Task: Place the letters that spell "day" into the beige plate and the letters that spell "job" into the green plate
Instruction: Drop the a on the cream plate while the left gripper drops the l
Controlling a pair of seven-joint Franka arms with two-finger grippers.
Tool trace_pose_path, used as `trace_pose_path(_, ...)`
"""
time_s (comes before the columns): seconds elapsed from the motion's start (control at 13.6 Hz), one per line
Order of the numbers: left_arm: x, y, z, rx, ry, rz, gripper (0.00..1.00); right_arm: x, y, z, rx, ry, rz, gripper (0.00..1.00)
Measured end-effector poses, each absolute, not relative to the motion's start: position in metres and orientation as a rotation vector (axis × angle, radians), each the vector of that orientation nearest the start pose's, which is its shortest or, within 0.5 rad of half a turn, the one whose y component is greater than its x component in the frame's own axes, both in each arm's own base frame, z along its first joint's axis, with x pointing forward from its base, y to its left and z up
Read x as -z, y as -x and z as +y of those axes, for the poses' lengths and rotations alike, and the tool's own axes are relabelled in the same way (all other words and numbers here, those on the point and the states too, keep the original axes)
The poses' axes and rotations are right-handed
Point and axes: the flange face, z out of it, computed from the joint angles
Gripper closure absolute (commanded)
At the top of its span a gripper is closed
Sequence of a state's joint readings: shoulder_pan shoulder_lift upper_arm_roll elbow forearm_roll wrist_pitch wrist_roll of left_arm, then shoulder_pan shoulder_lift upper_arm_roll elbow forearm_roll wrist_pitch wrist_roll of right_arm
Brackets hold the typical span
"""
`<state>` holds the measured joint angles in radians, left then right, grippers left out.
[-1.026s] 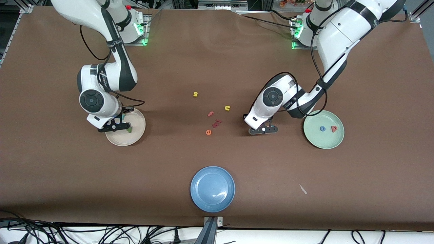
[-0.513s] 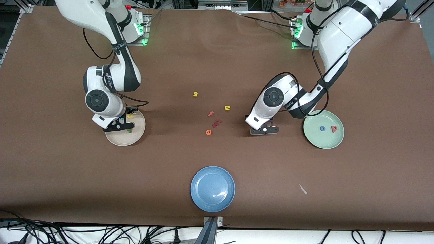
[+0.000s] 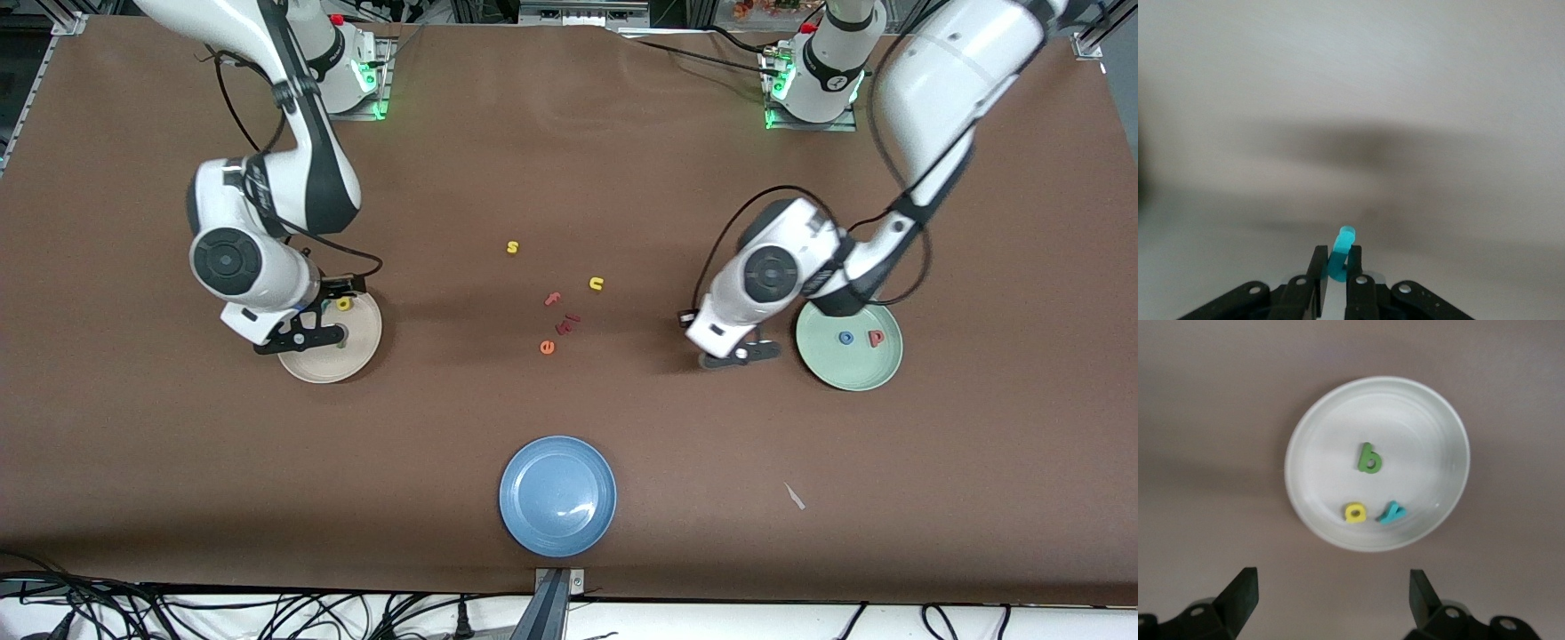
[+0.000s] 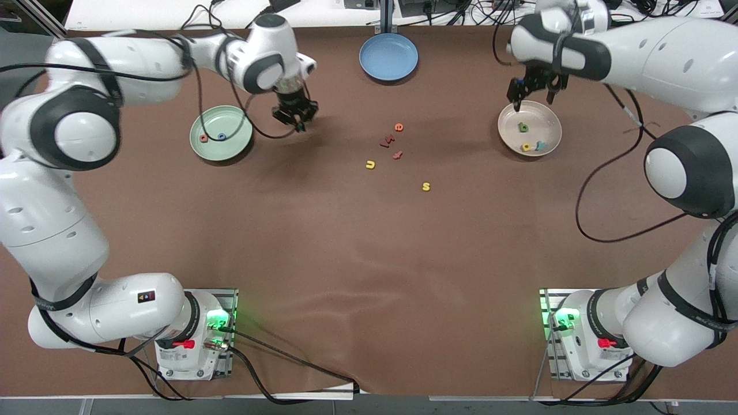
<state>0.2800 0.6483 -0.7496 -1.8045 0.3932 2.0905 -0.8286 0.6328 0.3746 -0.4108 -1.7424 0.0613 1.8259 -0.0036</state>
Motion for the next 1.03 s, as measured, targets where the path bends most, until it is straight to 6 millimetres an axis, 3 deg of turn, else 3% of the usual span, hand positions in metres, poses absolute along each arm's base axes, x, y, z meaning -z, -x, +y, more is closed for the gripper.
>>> trace_pose_path(0.15, -0.275, -0.595, -0.168, -0.389, 3.074, -0.294, 1.0, -0.412, -0.608, 0.181, -0.329, 3.215, -0.378, 0.0)
trace_pose_path(0.22, -0.276, -0.599, -0.132, -0.431, 3.067, -0.282, 1.0, -0.428, -0.612, 0.191, -0.287, 3.214, -0.398, 0.0)
trace_pose_path(0.37, -0.265, -0.602, -0.073, -0.491, 3.078, -0.256, 1.0, -0.441, -0.617, 0.202, -0.233, 3.217, -0.42, 0.0)
trace_pose_path(0.51, -0.239, -0.598, -0.038, -0.552, 3.07, -0.236, 1.0, -0.446, -0.622, 0.205, -0.214, 3.211, -0.415, 0.0)
trace_pose_path(0.59, -0.224, -0.596, -0.032, -0.575, 3.058, -0.216, 0.86, -0.446, -0.622, 0.204, -0.223, 3.198, -0.401, 0.0)
trace_pose_path(0.66, -0.21, -0.594, -0.03, -0.589, 3.048, -0.192, 0.24, -0.447, -0.621, 0.202, -0.235, 3.191, -0.388, 0.0)
trace_pose_path(0.73, -0.201, -0.593, -0.031, -0.598, 3.047, -0.173, 0.0, -0.452, -0.623, 0.196, -0.227, 3.188, -0.37, 0.0)
trace_pose_path(0.88, -0.204, -0.597, -0.032, -0.579, 3.053, -0.171, 0.0, -0.478, -0.626, 0.177, -0.175, 3.18, -0.326, 0.0)
trace_pose_path(1.03, -0.231, -0.615, -0.028, -0.496, 3.065, -0.195, 0.0, -0.519, -0.622, 0.145, -0.117, 3.16, -0.26, 0.0)
